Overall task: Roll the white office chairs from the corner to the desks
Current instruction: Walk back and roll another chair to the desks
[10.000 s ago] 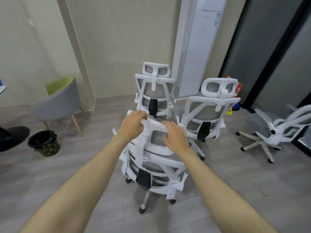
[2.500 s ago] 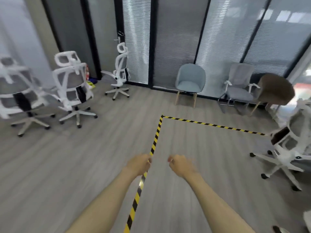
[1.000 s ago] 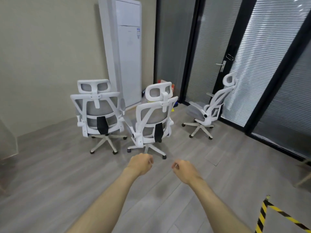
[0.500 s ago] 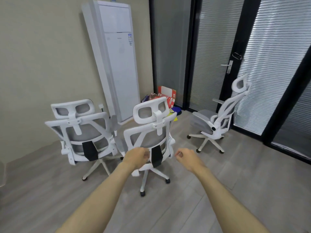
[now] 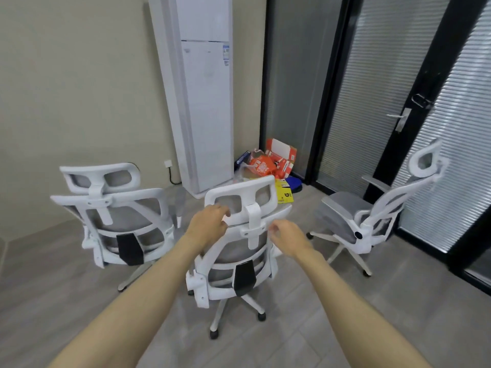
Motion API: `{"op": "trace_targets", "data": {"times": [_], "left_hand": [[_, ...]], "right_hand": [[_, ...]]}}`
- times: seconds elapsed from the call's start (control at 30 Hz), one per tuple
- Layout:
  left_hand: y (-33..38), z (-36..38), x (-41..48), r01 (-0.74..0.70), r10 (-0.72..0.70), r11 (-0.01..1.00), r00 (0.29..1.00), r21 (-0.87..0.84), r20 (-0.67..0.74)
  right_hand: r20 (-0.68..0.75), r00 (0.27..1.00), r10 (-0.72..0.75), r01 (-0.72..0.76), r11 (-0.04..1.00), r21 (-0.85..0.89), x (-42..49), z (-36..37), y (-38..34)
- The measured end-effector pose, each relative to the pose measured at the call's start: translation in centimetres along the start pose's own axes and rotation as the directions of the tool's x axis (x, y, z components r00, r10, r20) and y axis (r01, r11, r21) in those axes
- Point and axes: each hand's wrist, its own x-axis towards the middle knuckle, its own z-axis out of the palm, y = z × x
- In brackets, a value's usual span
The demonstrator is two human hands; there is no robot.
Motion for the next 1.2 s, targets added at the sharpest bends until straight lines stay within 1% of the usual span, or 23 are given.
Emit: {"op": "trace_targets", "data": {"times": [0.1,0.17,0.23,0.33,0.4,0.47,0.53,0.63,0.73,0.8,1.0,1.13,1.2], "left_hand": [[-1.2,0.8,5.6,-0.018,0.019,1.0,0.998,0.014,-0.054],[-1.8,1.5,9.1,-0.003,0.003,1.0,0.998,-0.004,-0.057],[-2.3,2.5,12.0,0.011,-0.011,0.999,1.0,0.03,0.004],[-3.3,3.6,15.5,0.008,-0.026,0.996,0.98,0.093,0.197],[-4.0,4.3,18.0,0.009,-0.041,0.994,0.957,0.113,0.288],[-4.4,4.5,19.8,0.014,-0.05,0.993,0.954,0.121,0.294],[-4.4,4.7,20.9,0.023,-0.056,0.993,0.955,0.114,0.292],[-4.6,5.3,21.5,0.058,-0.084,0.994,0.956,0.097,0.282],[-4.6,5.9,21.4,0.063,-0.087,0.993,0.963,0.102,0.254],[-4.4,5.8,21.1,0.056,-0.083,0.992,0.966,0.115,0.247],[-2.6,5.3,19.2,0.03,-0.063,0.991,0.967,0.134,0.248],[-1.4,5.0,17.1,0.009,-0.048,0.99,0.96,0.143,0.277],[-0.4,5.1,15.5,-0.006,-0.034,0.989,0.962,0.146,0.272]], "right_hand": [[-0.001,0.997,-0.073,0.072,0.997,-0.04,5.6,-0.9,0.3],[-0.012,0.995,-0.098,0.097,0.994,-0.052,9.0,-1.5,0.2],[-0.025,0.991,-0.128,0.127,0.99,-0.056,12.2,-1.8,-0.1],[-0.032,0.982,-0.185,0.182,0.979,-0.096,16.3,-1.9,-0.2],[-0.029,0.978,-0.209,0.203,0.97,-0.134,19.5,-1.6,0.2],[0.025,0.976,-0.218,0.219,0.956,-0.198,22.2,-1.1,0.6],[0.104,0.972,-0.213,0.235,0.922,-0.308,24.3,-0.4,1.0],[0.152,0.961,-0.229,0.273,0.859,-0.433,26.4,0.2,0.8],[0.19,0.948,-0.253,0.315,0.822,-0.475,27.4,0.0,-0.2],[0.192,0.947,-0.259,0.321,0.812,-0.487,27.4,-0.3,-0.4],[0.104,0.958,-0.267,0.284,0.849,-0.446,24.5,-0.2,0.7],[0.079,0.971,-0.227,0.238,0.871,-0.43,21.1,-0.1,1.1],[0.044,0.976,-0.215,0.214,0.884,-0.415,18.6,0.0,1.8]]}}
